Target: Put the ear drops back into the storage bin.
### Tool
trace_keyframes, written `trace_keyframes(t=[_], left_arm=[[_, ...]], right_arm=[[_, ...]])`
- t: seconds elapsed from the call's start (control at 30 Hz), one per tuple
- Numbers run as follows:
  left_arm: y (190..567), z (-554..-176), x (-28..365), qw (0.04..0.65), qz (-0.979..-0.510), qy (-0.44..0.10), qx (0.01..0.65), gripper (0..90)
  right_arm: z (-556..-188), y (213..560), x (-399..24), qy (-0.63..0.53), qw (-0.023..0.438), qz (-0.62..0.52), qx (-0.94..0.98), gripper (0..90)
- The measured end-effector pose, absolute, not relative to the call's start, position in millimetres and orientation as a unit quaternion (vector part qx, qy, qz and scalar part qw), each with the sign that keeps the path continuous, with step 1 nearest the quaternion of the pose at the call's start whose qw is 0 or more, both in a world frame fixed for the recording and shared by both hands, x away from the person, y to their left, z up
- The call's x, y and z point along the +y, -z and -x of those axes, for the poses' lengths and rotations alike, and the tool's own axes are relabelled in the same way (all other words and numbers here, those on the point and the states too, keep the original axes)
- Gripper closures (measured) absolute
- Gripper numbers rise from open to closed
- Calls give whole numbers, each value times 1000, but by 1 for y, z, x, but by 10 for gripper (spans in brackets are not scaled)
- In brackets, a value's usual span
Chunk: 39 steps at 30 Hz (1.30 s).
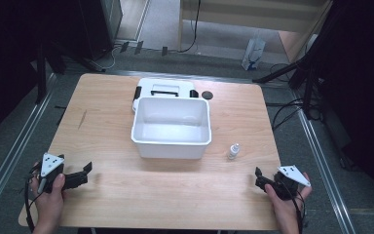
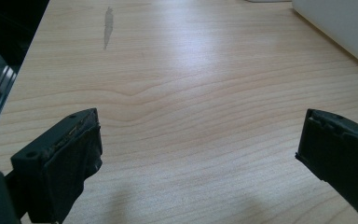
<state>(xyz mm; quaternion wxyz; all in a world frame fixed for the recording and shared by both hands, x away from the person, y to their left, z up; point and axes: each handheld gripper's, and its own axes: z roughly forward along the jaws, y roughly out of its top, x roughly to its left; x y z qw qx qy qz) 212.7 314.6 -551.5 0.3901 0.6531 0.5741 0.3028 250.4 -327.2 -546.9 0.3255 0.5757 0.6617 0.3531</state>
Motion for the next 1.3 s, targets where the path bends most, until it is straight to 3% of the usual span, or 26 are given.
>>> trace_keyframes(t=[1.3], left_arm=[[552,-214,314,386,-660,-300,571,4]], right_arm=[[-302,493,-283,-92,171,-456,868,118]])
